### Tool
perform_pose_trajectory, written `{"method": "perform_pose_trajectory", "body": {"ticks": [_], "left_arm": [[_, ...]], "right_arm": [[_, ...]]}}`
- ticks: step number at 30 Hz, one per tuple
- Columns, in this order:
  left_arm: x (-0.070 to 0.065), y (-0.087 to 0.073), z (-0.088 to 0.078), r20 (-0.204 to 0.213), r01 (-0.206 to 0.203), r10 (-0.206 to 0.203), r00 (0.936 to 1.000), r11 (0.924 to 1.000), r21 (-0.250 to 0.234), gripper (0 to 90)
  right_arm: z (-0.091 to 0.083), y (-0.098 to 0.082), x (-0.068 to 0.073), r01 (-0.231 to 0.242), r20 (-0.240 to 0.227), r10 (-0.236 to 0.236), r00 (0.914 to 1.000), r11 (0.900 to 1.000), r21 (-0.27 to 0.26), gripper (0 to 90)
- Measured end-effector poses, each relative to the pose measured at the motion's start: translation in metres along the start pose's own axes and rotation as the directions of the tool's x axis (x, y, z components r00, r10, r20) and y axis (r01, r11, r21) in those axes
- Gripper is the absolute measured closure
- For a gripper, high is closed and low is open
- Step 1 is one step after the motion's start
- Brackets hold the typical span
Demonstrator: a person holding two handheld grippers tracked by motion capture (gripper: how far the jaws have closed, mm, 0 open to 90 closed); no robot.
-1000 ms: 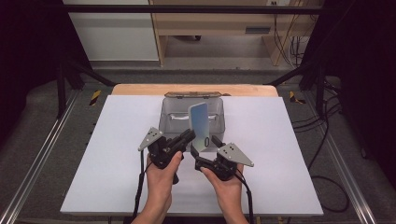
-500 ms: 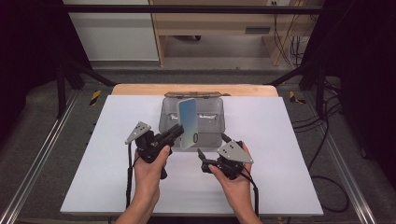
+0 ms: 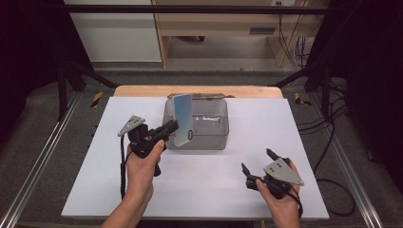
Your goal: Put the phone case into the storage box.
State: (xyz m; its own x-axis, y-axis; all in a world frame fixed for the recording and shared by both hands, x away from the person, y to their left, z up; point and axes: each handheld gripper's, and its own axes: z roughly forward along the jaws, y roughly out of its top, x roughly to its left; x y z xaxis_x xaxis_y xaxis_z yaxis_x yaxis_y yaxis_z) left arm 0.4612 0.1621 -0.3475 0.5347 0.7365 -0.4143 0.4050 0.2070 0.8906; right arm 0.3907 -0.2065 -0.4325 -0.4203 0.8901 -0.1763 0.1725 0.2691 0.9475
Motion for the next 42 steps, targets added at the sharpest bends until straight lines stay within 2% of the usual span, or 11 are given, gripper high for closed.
{"method": "perform_pose_trajectory", "body": {"ticks": [3, 7, 17, 30, 42], "left_arm": [[-0.002, 0.003, 0.004, -0.006, 0.005, -0.005, 1.0000, 0.9999, 0.014, 81.6], [-0.004, 0.006, 0.011, -0.021, 0.004, -0.003, 0.9998, 0.9996, 0.028, 81.6], [0.000, 0.021, 0.019, -0.065, -0.016, 0.017, 0.9977, 0.9996, 0.021, 81.6], [0.000, 0.028, 0.031, -0.092, -0.036, 0.039, 0.9950, 0.9988, 0.035, 81.6], [0.002, 0.030, 0.040, -0.113, -0.020, 0.025, 0.9933, 0.9985, 0.050, 81.5]], "right_arm": [[-0.007, -0.007, -0.012, -0.014, 0.043, 0.015, 0.9990, 1.000, -0.023, 8.4], [-0.007, -0.009, -0.017, -0.005, 0.051, 0.006, 0.9987, 1.000, -0.027, 8.2], [-0.009, -0.011, -0.017, 0.013, 0.058, -0.012, 0.9983, 1.000, -0.014, 7.7], [-0.010, -0.013, -0.019, 0.010, 0.063, -0.009, 0.9980, 1.000, -0.008, 7.7], [-0.010, -0.013, -0.020, 0.011, 0.053, -0.010, 0.9985, 1.000, -0.026, 7.1]]}}
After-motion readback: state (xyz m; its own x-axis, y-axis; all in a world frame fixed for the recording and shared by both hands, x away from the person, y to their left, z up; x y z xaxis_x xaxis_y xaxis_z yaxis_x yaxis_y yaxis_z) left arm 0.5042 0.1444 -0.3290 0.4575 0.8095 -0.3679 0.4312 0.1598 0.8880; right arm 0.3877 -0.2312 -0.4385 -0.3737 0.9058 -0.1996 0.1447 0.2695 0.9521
